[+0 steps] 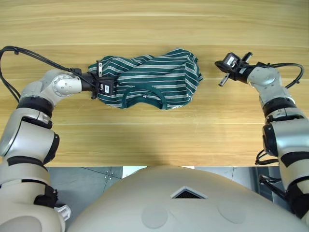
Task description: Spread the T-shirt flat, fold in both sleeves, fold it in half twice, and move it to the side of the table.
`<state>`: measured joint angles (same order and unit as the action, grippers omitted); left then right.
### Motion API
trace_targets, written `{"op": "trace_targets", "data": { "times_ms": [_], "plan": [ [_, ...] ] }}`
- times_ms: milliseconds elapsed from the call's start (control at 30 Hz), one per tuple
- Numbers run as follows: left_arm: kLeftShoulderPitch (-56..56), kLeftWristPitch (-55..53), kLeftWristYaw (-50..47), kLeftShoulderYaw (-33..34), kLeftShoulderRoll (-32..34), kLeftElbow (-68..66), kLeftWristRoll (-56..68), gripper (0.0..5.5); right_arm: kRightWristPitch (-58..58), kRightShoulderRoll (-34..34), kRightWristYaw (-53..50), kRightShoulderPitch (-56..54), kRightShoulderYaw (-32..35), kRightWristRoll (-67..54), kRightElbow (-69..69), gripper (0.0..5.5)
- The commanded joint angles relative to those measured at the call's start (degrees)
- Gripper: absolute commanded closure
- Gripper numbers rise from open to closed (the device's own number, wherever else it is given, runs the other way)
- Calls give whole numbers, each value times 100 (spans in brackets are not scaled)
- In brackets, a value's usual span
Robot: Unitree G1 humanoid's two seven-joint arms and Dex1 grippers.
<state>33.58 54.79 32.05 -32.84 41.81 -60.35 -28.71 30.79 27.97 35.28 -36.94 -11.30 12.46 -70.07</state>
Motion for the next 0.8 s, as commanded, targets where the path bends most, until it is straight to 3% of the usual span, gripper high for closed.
{"op": "trace_targets", "data": {
  "times_ms": [33,133,300,467,533,600,800],
  "plan": [
    [-568,336,1214,121,-184,331,1059,550,102,-87,152,-34,214,-216,156,546],
    [-526,263,1600,581,-278,877,2128,550,254,-174,307,64,290,-332,335,546],
    [-252,40,1682,1196,4,1111,2448,550,430,-211,643,303,387,-566,779,546],
    [137,-235,652,1172,486,801,932,550,491,-163,965,618,413,-696,1295,546],
    [-15,-174,699,1199,651,960,803,550,461,-127,1067,724,447,-792,1541,546],
    [-321,-38,1164,1245,798,1351,1215,526,416,-95,1148,812,485,-879,1757,550],
    [-2084,-803,3289,867,1201,4300,4591,423,299,-55,1958,1455,427,-1536,3047,440]
  ]
}}
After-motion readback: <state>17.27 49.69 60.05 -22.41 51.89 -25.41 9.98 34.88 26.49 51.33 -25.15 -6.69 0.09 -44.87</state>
